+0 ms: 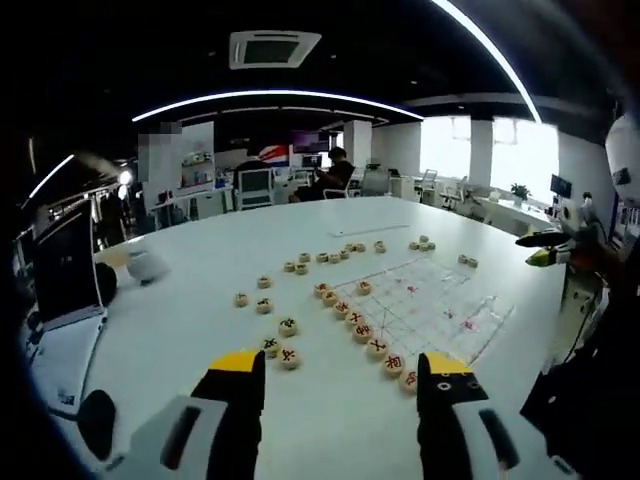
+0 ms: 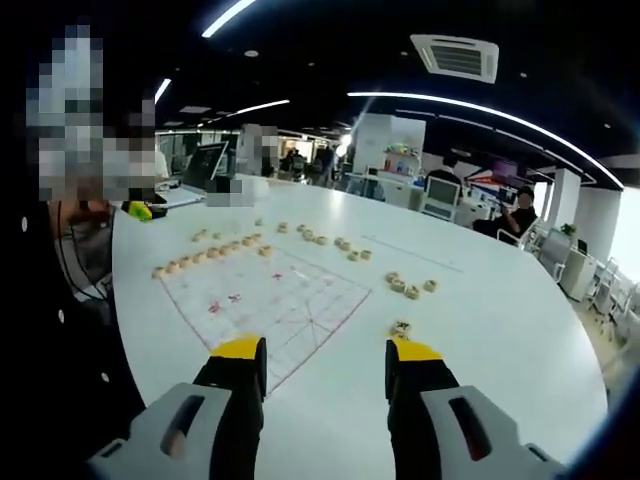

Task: Pick up the chess pieces one by one and place each piece onto its starting position on the chessboard, setting the pieces on their correct points until all the chess pieces are arranged in the starting layout

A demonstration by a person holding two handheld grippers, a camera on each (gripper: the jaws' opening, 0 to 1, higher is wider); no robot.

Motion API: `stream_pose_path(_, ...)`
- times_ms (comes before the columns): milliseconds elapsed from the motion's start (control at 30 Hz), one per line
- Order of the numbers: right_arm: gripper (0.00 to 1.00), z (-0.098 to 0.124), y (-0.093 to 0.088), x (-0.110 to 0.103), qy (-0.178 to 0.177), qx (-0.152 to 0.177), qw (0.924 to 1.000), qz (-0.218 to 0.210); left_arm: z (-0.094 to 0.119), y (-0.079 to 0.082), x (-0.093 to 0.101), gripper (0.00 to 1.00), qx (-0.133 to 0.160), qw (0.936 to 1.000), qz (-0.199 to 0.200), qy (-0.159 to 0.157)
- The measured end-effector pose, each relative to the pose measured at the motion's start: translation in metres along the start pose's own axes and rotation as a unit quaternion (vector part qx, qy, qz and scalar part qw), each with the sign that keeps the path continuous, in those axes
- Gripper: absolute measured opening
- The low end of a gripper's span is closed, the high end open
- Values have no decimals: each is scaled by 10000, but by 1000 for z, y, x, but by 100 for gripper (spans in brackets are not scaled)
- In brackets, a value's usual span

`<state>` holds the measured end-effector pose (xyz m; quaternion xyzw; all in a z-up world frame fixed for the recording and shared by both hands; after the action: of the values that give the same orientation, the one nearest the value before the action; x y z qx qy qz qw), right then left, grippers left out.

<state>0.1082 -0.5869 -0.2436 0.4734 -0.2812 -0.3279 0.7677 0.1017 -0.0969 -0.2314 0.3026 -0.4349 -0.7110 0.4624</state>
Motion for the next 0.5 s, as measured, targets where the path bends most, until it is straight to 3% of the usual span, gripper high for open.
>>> stream_pose_path(133,48,7,-3,3,-98,-25,9999,-16,-5,18,5,62,26,9997,-209,-141)
stream_pose_path(367,48,19,-5,12,-182,-203,9996,62,-15,48,10,59,-315,9957,-772,-402)
stream_pose_path(500,48,27,-2,22,-209,-282,9993,124,-26,68,12,59,-416,9934,-798,-718)
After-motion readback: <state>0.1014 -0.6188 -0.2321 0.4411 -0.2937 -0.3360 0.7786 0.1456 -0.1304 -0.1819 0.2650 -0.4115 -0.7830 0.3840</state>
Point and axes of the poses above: the point that each gripper's makers call its tool centre point, and the gripper's own axes: z roughly backward along the fingers, x roughly to its right, y roughly out of its top, the point moved 9 cm from there along z, roughly backward along the fingers, and after that the axes turned 4 degrees about y, right-handed, at the moved point
